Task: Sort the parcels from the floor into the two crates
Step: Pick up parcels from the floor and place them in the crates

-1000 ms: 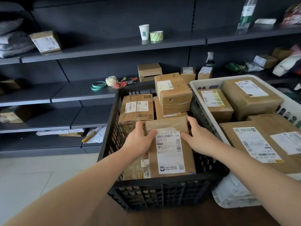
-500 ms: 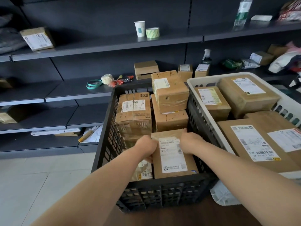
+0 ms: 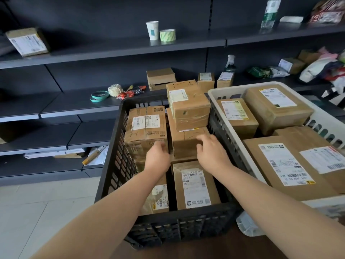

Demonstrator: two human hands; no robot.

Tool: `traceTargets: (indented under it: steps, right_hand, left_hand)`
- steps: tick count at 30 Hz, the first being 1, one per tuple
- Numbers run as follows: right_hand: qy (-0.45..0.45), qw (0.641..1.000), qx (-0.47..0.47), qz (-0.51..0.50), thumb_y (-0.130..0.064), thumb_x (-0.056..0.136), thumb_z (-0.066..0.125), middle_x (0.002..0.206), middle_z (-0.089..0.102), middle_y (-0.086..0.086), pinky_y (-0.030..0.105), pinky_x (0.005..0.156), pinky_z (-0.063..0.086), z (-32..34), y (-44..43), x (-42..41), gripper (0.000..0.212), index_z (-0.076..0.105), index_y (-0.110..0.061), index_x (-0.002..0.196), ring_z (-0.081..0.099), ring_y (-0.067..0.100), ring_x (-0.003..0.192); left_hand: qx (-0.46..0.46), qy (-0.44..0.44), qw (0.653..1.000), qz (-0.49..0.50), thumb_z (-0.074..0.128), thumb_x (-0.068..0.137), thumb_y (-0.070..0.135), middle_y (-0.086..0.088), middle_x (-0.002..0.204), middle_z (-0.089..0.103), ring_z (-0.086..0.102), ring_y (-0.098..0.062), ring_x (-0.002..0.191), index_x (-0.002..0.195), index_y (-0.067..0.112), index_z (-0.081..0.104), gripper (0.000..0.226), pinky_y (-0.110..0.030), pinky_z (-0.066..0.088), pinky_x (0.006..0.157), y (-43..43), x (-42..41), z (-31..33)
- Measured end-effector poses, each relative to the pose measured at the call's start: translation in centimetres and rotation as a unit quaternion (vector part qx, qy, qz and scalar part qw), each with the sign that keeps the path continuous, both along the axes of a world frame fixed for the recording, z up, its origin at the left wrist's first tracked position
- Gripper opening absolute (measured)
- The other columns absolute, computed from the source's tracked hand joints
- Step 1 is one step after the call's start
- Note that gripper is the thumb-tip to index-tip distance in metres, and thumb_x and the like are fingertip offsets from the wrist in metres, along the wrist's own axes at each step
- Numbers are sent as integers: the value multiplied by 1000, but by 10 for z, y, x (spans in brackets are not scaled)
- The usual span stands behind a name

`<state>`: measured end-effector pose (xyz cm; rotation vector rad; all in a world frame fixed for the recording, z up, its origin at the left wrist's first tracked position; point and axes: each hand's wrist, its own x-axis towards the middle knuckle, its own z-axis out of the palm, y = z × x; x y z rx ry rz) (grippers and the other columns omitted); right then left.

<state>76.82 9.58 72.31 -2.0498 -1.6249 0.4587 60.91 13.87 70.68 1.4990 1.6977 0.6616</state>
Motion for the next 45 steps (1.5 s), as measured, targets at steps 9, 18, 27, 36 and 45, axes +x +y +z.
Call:
traceTargets:
  steps: [9,18,27,36,45]
  right_hand:
    - [72,990,100,-67,-28,98,52,161,16,6,41,117,26,42,51,15,68,14,-19,154,19,25,149]
    - [235,958,112,-123,-49,96,47,130,51,2,33,92,46,36,68,38,56,39,-19,142,53,21,120]
    - [274,960,47,-6,-37,85,69,142,43,0,42,104,44,53,51,18,74,32,-26,148,48,22,126]
    - [220,969,10,115,-46,86,66,140,36,-1,26,91,39,54,-14,-46,75,30,-26,149,40,10,113]
    - [89,980,-90,155,-54,89,56,139,37,1,36,98,44,19,-27,-83,70,28,-27,147,43,21,128]
  left_hand:
    - [66,-79,994,-34,46,103,22,-2,149,45,44,-23,134,152,18,29,52,-35,38,103,33,39,78]
    - [6,-144,984,102,43,96,53,2,109,54,52,-20,103,126,23,43,43,-39,39,84,41,38,73]
    - [-11,-94,995,38,44,102,35,6,99,55,54,-14,90,139,15,45,42,-31,44,74,24,20,77]
    - [16,49,998,18,54,96,40,8,105,58,59,-12,94,132,19,47,42,-36,53,81,-36,-71,84]
    - [51,311,948,-56,57,93,22,-7,134,53,55,-28,118,130,14,45,40,-41,50,95,-59,-93,70]
